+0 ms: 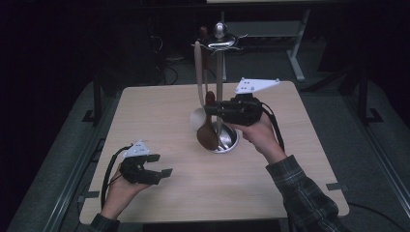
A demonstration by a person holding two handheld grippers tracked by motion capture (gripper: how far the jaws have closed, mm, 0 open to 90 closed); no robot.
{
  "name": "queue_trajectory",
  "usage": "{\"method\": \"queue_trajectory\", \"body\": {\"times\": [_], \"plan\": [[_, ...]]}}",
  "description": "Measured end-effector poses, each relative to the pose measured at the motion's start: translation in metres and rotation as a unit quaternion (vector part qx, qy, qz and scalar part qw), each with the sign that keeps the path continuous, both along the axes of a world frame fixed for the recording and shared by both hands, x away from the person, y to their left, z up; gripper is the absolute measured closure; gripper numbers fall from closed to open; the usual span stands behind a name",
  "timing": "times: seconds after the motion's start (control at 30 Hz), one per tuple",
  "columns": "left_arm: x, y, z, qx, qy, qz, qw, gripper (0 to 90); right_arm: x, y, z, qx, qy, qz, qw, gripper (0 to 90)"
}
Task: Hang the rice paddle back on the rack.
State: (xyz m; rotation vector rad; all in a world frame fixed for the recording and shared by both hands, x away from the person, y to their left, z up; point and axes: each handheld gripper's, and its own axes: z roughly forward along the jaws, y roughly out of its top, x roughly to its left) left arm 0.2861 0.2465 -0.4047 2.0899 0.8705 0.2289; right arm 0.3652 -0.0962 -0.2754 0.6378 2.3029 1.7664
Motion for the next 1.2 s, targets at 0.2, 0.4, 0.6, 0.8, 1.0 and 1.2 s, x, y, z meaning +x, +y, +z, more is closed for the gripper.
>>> {"method": "queue_trajectory", "body": {"times": [0.2,0.4,0.6,0.8,1.0,1.2], "plan": [[-0.002,0.006,-0.004,0.011,0.005,-0.001,0.9999,18.0,0.005,0.003,0.02,-0.006,-0.018,0.005,0.9998,76.9],[-0.001,0.006,-0.007,0.027,-0.003,0.011,0.9996,13.5,0.005,0.006,0.044,-0.007,-0.036,0.008,0.9993,76.9],[0.001,0.009,-0.012,0.049,0.001,0.013,0.9987,12.0,0.006,0.005,0.065,-0.002,-0.048,0.005,0.9988,76.9],[0.002,0.01,-0.015,0.063,0.004,0.013,0.9979,12.0,0.012,0.003,0.075,0.015,-0.048,0.0,0.9988,76.9],[0.0,0.008,-0.016,0.065,-0.003,0.012,0.9978,12.6,0.019,-0.001,0.081,0.029,-0.04,0.001,0.9988,76.9],[0.001,0.008,-0.017,0.064,-0.001,0.012,0.9979,12.7,0.025,-0.004,0.083,0.036,-0.033,-0.002,0.9988,76.9]]}}
